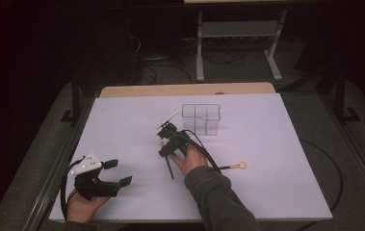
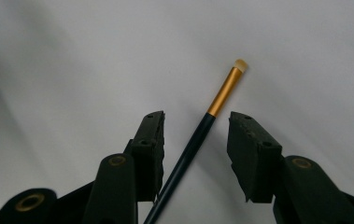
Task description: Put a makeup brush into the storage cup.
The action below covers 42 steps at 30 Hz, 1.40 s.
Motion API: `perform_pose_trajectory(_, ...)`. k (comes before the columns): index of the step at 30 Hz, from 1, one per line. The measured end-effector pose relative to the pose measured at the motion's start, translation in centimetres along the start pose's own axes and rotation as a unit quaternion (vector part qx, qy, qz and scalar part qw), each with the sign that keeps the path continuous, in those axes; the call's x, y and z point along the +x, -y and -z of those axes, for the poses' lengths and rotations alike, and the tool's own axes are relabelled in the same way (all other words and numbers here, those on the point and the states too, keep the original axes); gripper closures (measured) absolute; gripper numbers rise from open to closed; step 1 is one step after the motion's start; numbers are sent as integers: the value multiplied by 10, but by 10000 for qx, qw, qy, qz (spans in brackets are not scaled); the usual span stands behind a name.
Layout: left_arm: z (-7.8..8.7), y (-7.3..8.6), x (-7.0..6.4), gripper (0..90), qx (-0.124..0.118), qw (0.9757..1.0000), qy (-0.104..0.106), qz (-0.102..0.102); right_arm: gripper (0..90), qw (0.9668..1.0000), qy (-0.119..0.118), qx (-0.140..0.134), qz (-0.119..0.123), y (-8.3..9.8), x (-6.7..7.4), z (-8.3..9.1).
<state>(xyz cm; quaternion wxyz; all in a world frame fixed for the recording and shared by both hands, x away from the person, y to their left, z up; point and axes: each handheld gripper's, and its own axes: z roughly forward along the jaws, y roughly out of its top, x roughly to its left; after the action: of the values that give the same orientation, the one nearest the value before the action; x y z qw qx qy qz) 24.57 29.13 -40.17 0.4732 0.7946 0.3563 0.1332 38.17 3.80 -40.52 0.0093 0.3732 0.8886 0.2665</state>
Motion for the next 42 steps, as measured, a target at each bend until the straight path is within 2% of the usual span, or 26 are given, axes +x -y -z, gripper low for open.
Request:
perform_pose_trajectory(31,-1,0,0,157,16,10000,-18,-13,619,9999,-18,151,-32,2,2,-7)
perform_pose_trajectory(42,-1,0,0,157,14,10000,-16,-42,675,9994,78,331,-8,2,4,-16)
